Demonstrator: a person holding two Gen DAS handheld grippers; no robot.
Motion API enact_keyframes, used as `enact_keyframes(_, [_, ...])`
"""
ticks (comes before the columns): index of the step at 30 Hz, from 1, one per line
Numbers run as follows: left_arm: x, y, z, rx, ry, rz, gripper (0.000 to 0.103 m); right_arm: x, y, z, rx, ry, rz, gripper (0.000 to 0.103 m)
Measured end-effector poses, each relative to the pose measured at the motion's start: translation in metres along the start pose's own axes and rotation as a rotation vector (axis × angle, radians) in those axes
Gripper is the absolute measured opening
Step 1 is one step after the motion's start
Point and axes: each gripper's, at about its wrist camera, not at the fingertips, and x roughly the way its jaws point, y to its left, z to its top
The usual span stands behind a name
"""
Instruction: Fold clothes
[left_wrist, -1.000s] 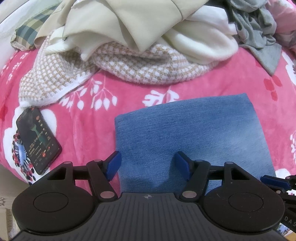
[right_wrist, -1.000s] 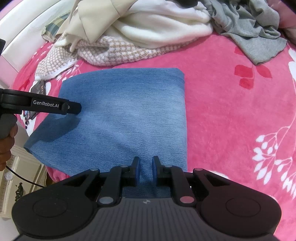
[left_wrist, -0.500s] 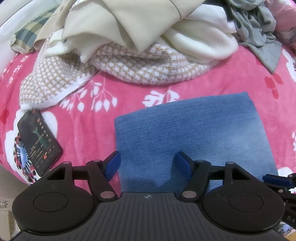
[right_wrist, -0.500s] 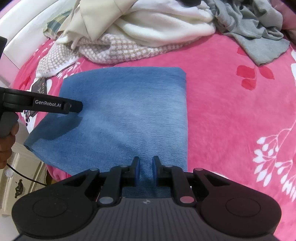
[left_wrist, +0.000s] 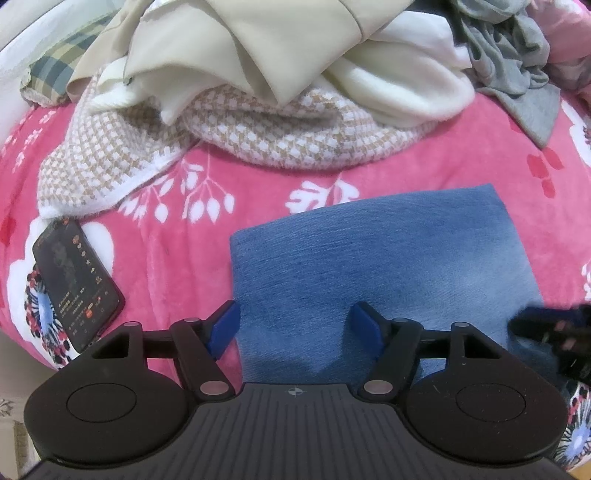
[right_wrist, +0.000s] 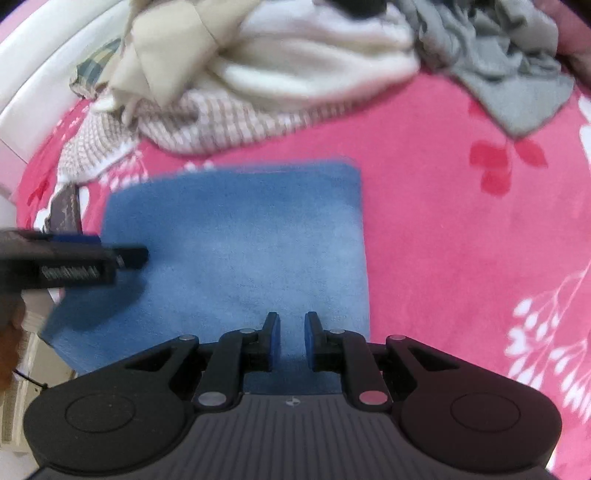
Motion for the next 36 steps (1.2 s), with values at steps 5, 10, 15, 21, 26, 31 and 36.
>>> enact_keyframes(5, [0.000, 0.002, -0.001, -0.006, -0.002, -0.007, 0.069, 0.015, 0.004, 0.027, -0.025, -0.062, -0.011, 0.015])
enact_keyframes(10, [0.000, 0.003, -0.001, -0.007, -0.006, -0.006, 0.069, 0.029, -0.002, 0.037, -0.006, -0.031, 0.011, 0.016])
enact_keyframes(15, [0.000, 0.008, -0.003, -0.019, -0.014, -0.027, 0.069, 0.038, -0.007, 0.053, 0.030, -0.104, 0.022, 0.018])
enact_keyframes(21, [-0.014, 0.020, -0.006, -0.055, -0.065, -0.066, 0.071, 0.036, -0.016, 0.050, 0.065, -0.142, 0.048, 0.025])
enact_keyframes(26, [-0.033, 0.049, -0.022, -0.103, -0.091, -0.186, 0.081, 0.004, -0.044, 0.024, 0.097, -0.117, 0.097, 0.037])
enact_keyframes(31, [-0.013, 0.069, -0.042, -0.143, 0.007, -0.336, 0.081, 0.002, -0.084, -0.005, 0.236, -0.009, 0.185, 0.042])
enact_keyframes(36, [0.013, 0.081, -0.041, -0.249, 0.047, -0.498, 0.081, 0.022, -0.107, -0.015, 0.383, 0.069, 0.346, 0.043])
